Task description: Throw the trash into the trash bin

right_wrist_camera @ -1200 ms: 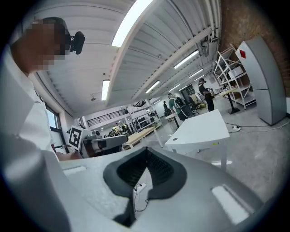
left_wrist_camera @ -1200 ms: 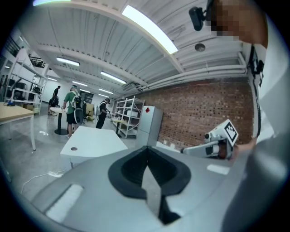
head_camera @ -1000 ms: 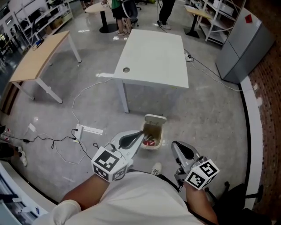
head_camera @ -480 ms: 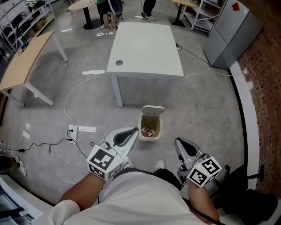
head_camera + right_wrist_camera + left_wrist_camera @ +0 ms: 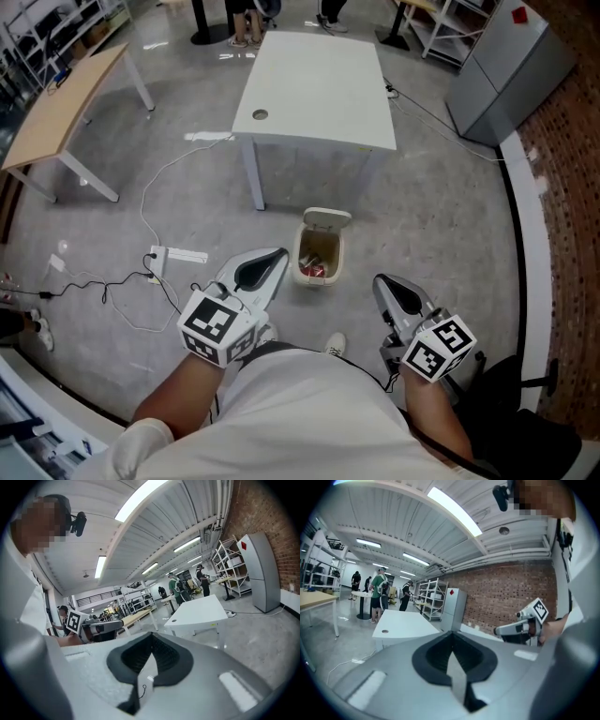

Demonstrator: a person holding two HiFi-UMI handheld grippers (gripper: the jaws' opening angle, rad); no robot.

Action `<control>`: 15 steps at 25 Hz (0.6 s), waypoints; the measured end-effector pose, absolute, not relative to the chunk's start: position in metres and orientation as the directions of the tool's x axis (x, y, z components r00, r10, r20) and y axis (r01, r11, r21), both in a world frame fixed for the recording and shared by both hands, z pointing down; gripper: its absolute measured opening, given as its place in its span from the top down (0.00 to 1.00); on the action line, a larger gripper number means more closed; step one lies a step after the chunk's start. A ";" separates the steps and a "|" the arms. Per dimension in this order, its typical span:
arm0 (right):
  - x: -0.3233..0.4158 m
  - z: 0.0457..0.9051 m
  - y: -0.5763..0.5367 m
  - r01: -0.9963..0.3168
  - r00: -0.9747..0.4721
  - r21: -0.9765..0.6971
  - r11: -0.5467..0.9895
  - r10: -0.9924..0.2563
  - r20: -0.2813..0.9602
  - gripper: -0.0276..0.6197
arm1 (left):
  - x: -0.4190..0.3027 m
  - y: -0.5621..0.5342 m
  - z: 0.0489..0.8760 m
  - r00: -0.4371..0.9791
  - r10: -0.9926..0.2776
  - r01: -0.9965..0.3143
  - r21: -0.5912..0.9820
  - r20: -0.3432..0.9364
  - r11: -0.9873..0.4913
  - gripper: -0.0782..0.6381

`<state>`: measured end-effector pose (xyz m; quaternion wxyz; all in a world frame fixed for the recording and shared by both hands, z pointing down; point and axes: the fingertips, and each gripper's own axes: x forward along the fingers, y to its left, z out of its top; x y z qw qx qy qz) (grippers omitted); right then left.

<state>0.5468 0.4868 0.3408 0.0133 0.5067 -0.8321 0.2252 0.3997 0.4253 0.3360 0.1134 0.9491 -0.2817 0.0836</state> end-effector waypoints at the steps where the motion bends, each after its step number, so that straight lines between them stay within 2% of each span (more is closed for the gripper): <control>1: 0.550 0.340 0.488 -0.847 -0.487 -0.366 0.385 -0.838 0.245 0.95 | 0.401 0.427 0.334 0.825 -0.521 -0.558 0.173 0.219 -0.812 0.88; 6: 0.563 0.336 0.487 -0.836 -0.481 -0.397 0.378 -0.854 0.200 0.95 | 0.415 0.435 0.335 0.825 -0.515 -0.557 0.181 0.232 -0.811 0.88; 15: 0.575 0.345 0.491 -0.842 -0.463 -0.404 0.359 -0.864 0.197 0.95 | 0.421 0.443 0.342 0.819 -0.510 -0.558 0.154 0.263 -0.816 0.88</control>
